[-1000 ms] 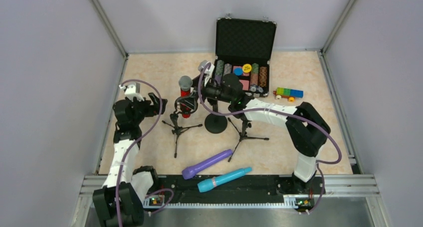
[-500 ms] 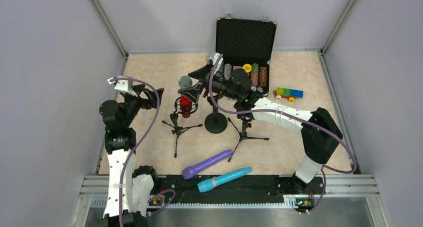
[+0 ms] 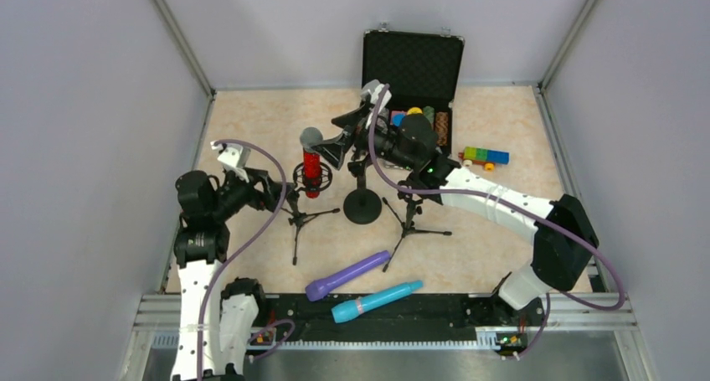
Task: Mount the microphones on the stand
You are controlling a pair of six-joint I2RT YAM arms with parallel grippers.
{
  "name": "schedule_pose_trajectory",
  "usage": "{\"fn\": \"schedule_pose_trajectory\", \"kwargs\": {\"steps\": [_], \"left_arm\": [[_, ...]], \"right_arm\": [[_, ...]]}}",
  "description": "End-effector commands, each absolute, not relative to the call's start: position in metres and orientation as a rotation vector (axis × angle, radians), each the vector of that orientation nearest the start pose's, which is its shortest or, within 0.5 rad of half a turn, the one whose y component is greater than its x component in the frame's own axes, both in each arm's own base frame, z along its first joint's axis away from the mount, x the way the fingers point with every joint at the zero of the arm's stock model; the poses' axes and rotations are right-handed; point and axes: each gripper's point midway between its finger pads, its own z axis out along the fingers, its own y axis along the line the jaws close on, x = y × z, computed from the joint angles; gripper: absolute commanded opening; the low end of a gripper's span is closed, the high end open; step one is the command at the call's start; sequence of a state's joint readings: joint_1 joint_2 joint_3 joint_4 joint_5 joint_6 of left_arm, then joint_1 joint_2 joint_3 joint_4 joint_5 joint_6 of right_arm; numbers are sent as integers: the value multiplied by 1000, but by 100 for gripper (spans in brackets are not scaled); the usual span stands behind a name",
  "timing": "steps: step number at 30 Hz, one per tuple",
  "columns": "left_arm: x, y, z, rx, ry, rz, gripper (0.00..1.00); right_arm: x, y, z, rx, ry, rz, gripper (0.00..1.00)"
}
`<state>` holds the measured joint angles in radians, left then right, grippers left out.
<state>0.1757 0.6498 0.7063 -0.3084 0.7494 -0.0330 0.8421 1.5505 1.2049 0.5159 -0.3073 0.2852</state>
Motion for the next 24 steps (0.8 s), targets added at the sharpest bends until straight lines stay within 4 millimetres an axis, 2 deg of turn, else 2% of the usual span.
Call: {"fn": "schedule_pose_trajectory", "kwargs": {"steps": [1,8,11,14,20,24], "left_arm": [[238,-89,251,439,1800,-599,88],[236,-102,228,443,1932,-600,86],[240,-109,217,455,1980,-546,86],[248,-106,210,420,2015,-463,84],[261,-101,206,380,2007,-357,76],[265,-105,202,412,1991,-353,68]], "right_arm": [[300,402,359,-564,1438,1055,99],[313,383,346,-475,1524,1029,99],[315,377,344,-461,1533,1027,99],[317,373,343,-456,1540,1019,99],[320,365,342,-447,1545,1004,99],[322,363,340,-443,1548,999,99]]}}
